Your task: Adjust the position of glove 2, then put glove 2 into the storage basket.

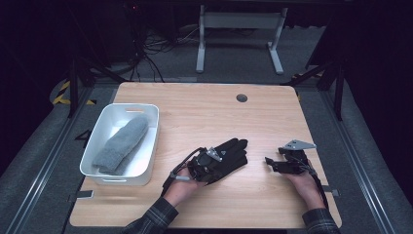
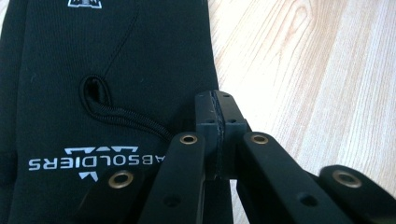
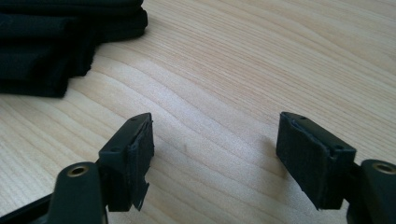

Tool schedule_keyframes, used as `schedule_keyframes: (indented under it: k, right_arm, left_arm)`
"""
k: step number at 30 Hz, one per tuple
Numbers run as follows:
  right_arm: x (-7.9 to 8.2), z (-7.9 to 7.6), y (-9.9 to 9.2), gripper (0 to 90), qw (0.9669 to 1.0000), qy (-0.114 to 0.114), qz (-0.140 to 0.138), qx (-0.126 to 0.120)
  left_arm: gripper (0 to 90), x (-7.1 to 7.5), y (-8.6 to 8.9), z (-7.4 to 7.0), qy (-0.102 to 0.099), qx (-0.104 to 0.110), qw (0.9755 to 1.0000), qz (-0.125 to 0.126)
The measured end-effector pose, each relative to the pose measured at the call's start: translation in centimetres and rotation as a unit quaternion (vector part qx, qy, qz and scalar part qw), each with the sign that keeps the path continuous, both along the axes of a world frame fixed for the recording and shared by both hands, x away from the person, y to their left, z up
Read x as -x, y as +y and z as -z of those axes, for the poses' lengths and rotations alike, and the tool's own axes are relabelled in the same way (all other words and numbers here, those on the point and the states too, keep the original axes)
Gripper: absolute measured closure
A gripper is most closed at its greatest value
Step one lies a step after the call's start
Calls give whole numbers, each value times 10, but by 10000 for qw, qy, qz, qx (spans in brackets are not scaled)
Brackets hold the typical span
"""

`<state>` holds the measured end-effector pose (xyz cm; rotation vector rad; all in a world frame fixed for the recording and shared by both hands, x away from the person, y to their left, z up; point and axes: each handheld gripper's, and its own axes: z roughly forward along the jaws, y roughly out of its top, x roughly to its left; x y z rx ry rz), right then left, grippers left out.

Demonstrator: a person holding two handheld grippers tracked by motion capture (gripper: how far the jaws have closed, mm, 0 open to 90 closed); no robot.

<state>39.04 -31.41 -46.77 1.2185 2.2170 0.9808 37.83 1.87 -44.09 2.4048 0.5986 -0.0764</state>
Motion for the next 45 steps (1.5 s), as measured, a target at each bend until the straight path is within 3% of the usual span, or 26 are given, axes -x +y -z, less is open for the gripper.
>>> schedule_keyframes:
  k: [3, 8, 10, 12, 22, 28, 33, 38, 45]
  right_arm:
    - [0, 0, 0, 253, 10000, 9, 43, 10]
    - [-1, 0, 0, 234, 10000, 24, 95, 19]
    - [0, 0, 0, 231, 9999, 22, 107, 30]
    - [0, 0, 0, 230, 9999, 21, 112, 32]
    - [-1, 0, 0, 222, 9999, 25, 130, 37]
    - [-1, 0, 0, 215, 9999, 30, 138, 38]
    - [0, 0, 0, 215, 9999, 23, 118, 34]
    - [1, 0, 0, 214, 10000, 31, 88, 32]
    - [1, 0, 0, 213, 10000, 33, 77, 33]
  left_arm:
    - [858, 2, -1, -4, -66, 42, 9999, 112]
    - [699, -1, 0, -16, -160, 124, 9996, 207]
    - [622, -5, -1, -20, -260, 73, 9993, 267]
    - [559, -10, -1, -25, -213, 84, 9992, 333]
    - [323, -37, -9, -35, -526, 116, 9978, 392]
    - [214, -50, -13, -27, -632, 49, 9977, 247]
    - [166, -59, -15, -15, -476, -48, 9988, 130]
    - [156, -62, -16, -3, -426, -158, 9990, 52]
    - [152, -62, -18, 3, -440, -251, 9987, 51]
